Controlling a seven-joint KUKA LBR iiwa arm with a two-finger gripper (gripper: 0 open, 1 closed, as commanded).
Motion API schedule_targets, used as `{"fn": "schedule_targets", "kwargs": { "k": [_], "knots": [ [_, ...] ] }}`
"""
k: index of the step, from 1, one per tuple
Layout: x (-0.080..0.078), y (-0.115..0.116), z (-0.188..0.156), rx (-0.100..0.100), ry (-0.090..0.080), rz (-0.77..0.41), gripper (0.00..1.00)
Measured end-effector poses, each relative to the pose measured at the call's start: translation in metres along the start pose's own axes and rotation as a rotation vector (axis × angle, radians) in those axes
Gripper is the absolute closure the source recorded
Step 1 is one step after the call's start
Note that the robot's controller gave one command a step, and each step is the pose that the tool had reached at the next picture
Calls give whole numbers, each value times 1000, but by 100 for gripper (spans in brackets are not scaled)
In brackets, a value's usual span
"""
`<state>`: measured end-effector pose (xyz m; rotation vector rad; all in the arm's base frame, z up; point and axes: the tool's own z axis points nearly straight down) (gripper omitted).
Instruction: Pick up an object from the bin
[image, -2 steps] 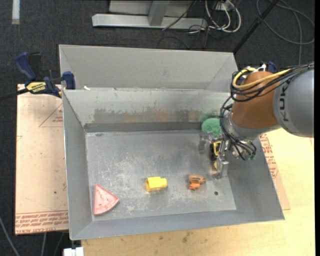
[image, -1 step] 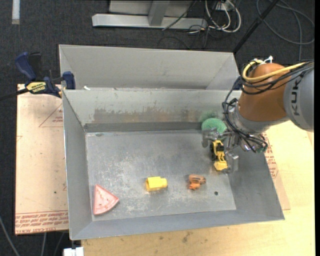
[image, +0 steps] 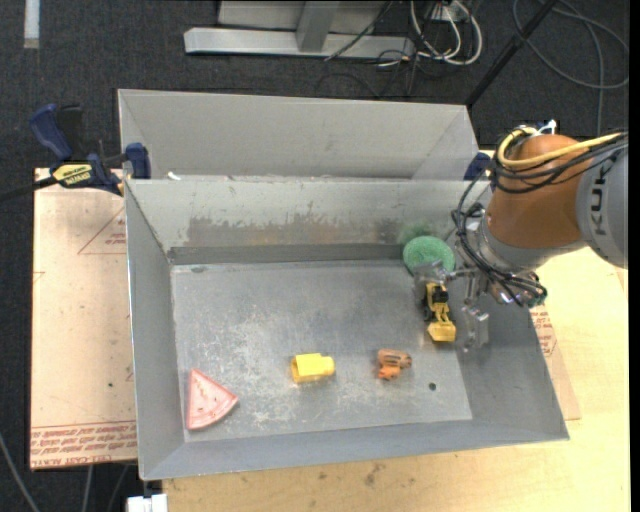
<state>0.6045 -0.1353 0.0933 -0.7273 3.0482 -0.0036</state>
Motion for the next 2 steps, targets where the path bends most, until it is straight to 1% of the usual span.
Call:
{"fn": "schedule_targets", "kwargs": {
  "k": [1,2],
  "knots": [
    [-3,-12,23,-6,3,-22,100],
    [-3,-12,23,-6,3,-22,100]
  ]
}}
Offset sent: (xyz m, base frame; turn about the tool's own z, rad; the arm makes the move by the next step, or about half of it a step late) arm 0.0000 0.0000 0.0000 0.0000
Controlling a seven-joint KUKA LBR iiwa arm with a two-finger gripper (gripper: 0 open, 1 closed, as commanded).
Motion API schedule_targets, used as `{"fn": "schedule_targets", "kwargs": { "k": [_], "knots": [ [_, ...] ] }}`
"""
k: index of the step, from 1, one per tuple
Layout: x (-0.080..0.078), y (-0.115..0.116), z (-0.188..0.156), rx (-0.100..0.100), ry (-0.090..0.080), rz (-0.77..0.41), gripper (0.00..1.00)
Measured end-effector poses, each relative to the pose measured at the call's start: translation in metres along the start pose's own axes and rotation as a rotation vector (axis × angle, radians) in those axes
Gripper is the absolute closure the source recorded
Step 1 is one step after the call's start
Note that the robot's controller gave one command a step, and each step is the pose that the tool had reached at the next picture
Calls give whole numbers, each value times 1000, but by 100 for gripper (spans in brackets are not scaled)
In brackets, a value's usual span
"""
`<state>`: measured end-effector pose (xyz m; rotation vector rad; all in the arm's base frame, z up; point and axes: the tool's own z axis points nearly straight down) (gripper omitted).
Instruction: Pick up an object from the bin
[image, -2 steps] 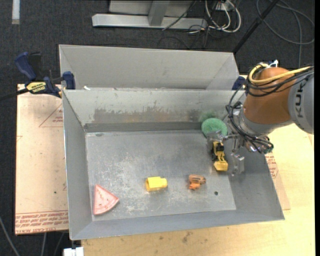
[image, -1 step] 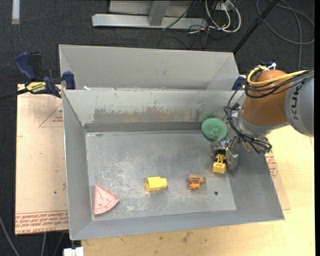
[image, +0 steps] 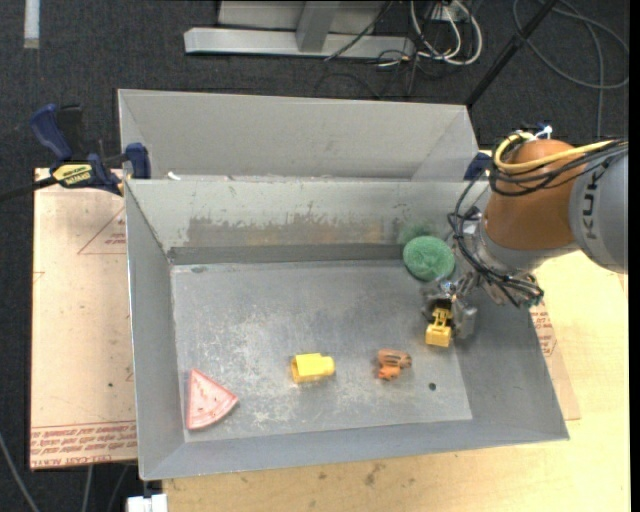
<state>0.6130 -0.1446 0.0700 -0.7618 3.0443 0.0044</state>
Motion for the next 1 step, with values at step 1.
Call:
{"fn": "schedule_targets", "kwargs": {
  "k": [1],
  "knots": [
    [-27,-1,-133,4,-1,17,100]
  ]
}}
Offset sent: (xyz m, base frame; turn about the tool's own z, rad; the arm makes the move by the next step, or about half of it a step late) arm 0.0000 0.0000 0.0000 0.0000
